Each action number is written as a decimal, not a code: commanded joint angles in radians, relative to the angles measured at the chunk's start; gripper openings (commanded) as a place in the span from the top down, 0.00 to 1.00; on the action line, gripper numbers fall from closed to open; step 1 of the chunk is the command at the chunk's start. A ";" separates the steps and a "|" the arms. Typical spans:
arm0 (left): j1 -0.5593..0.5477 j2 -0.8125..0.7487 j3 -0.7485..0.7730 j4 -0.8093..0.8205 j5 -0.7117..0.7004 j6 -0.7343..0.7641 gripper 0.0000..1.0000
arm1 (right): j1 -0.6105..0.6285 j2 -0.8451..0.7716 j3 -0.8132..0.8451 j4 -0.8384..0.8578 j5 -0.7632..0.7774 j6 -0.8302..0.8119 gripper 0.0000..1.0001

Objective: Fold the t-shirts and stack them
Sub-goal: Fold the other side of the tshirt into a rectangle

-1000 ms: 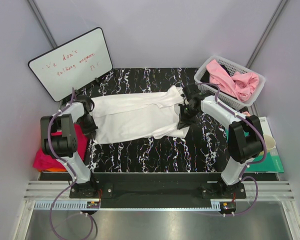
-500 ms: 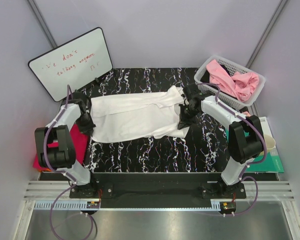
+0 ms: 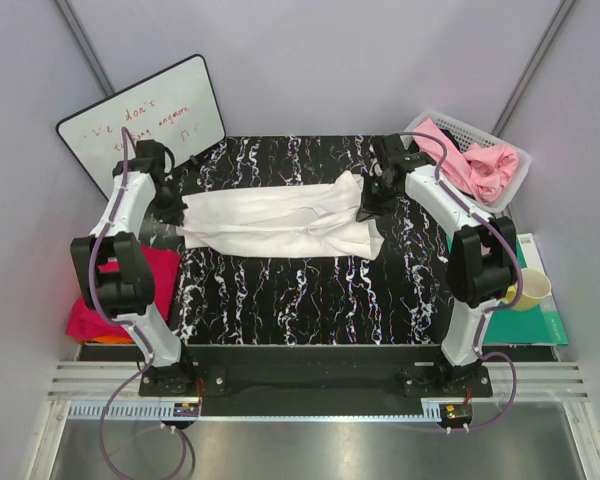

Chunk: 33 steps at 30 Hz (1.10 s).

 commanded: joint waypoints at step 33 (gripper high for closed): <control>0.004 0.244 0.235 -0.024 0.074 -0.004 0.01 | -0.081 0.563 0.664 -0.105 0.174 0.017 0.50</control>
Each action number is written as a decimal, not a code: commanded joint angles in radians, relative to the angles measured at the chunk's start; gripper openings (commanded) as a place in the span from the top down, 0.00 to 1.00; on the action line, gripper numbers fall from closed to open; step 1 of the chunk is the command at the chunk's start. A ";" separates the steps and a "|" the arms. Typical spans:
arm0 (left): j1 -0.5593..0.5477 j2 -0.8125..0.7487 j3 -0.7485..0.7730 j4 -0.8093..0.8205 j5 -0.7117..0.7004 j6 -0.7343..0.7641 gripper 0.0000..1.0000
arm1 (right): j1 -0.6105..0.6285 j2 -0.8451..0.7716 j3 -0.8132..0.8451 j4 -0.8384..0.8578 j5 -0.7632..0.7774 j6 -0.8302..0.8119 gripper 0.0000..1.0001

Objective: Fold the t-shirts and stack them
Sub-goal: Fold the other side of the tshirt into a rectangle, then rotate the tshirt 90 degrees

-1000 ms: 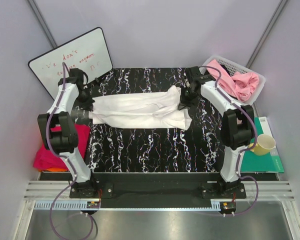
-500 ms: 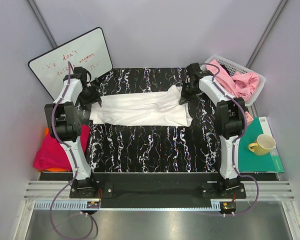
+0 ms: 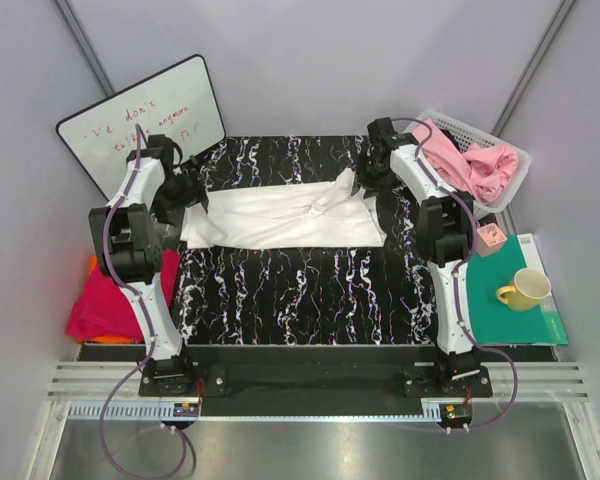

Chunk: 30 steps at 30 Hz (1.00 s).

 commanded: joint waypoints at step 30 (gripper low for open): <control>-0.151 0.321 0.462 -0.110 -0.006 0.107 1.00 | 0.046 -0.263 -0.572 0.133 -0.163 0.108 1.00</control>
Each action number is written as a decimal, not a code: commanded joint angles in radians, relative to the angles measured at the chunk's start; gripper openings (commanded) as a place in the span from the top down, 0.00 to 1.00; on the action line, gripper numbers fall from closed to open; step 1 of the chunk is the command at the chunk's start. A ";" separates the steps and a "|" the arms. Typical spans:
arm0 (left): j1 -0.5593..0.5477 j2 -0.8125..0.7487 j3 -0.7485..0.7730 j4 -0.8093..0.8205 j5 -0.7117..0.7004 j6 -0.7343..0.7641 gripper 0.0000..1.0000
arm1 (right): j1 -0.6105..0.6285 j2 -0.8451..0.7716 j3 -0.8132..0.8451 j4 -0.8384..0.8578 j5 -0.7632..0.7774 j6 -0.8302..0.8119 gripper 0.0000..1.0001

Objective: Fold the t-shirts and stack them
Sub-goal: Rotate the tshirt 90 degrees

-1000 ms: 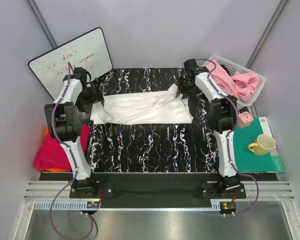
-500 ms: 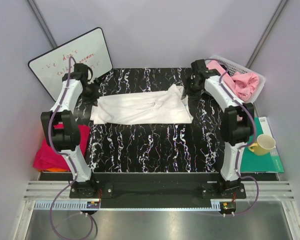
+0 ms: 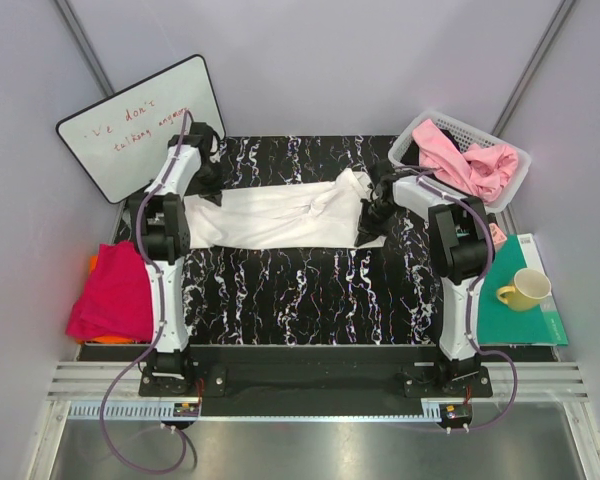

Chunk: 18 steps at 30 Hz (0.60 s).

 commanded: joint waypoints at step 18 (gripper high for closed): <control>0.000 0.000 -0.228 -0.168 0.008 0.010 1.00 | 0.014 0.201 0.333 -0.094 0.029 -0.022 1.00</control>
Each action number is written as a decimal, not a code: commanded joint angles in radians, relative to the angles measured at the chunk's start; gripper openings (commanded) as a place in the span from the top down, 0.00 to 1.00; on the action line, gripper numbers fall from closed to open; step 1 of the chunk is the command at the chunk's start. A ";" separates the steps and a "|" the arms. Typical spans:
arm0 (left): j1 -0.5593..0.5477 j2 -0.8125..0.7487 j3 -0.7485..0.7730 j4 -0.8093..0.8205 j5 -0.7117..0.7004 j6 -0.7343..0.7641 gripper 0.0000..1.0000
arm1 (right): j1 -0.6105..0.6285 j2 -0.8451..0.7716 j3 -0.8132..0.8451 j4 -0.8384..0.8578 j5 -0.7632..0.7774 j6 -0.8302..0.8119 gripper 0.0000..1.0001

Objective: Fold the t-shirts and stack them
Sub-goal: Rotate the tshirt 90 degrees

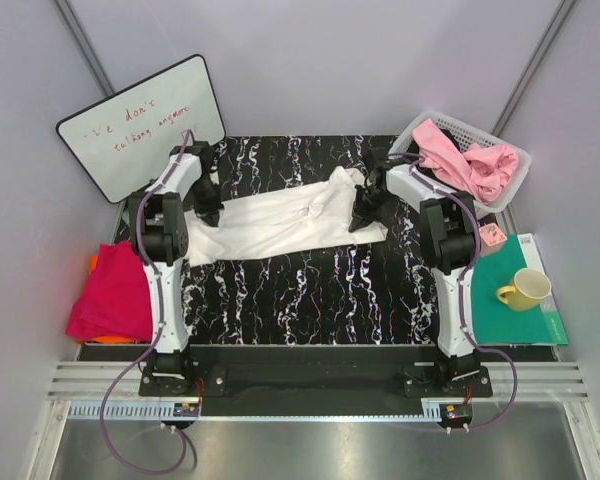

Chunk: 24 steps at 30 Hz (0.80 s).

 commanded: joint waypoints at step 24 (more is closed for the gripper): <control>-0.571 -0.354 -0.495 0.042 0.352 -0.222 1.00 | 0.009 0.460 0.907 -0.170 -0.036 -0.119 1.00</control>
